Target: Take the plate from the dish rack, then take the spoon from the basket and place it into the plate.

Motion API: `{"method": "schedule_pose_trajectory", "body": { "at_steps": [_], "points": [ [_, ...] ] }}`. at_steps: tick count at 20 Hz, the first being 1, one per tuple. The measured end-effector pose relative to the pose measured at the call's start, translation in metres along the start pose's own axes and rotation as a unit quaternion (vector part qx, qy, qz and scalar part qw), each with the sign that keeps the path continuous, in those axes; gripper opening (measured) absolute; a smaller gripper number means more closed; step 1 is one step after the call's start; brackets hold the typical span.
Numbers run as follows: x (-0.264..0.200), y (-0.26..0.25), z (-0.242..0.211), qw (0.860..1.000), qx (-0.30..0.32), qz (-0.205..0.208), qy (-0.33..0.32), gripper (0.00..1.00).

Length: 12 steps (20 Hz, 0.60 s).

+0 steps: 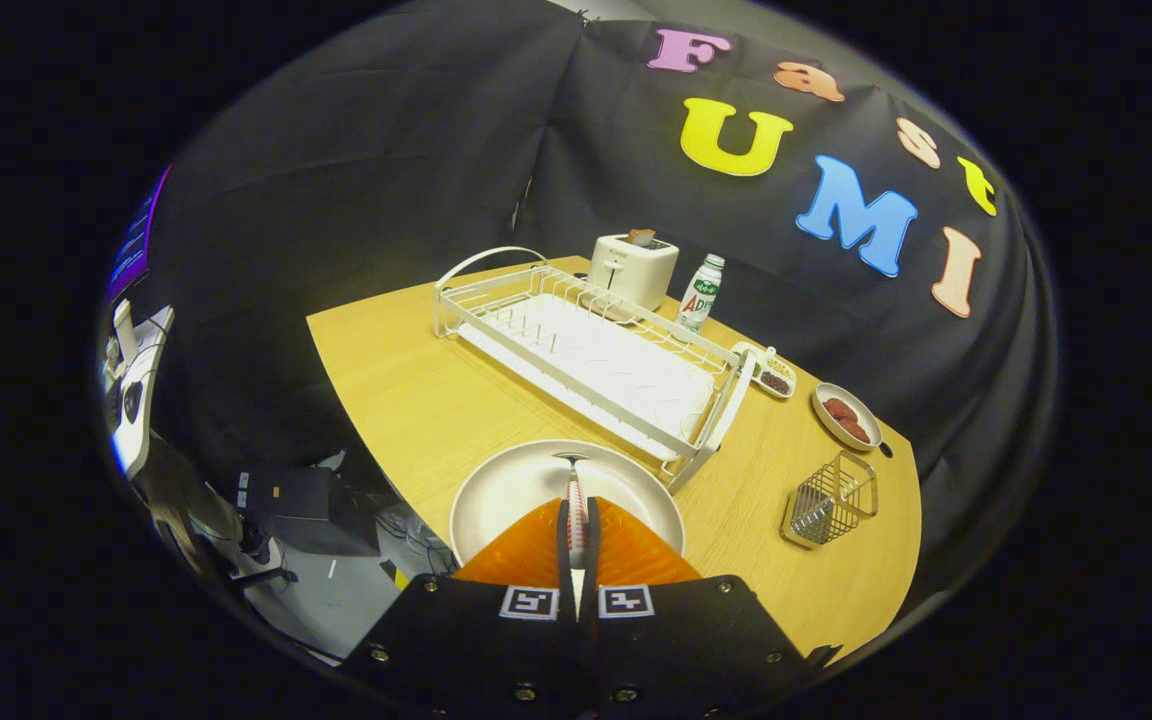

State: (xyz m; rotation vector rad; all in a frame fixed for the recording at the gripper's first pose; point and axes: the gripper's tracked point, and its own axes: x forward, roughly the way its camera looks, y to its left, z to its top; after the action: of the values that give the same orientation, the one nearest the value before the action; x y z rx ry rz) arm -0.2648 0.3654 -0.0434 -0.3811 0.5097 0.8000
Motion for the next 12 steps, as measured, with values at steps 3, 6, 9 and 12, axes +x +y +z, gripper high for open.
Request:
{"method": "schedule_pose_trajectory", "body": {
  "at_steps": [3, 6, 9, 12],
  "points": [
    [0.007, 0.0, -0.004, 1.0, -0.008, -0.001, 0.001, 0.0],
    [0.012, -0.004, -0.01, 1.0, -0.013, -0.005, 0.003, 0.0],
    [0.013, -0.009, -0.016, 1.0, -0.023, -0.012, 0.003, 0.01],
    [0.016, -0.012, -0.026, 0.999, -0.032, -0.013, 0.016, 0.09]
  ]
}}
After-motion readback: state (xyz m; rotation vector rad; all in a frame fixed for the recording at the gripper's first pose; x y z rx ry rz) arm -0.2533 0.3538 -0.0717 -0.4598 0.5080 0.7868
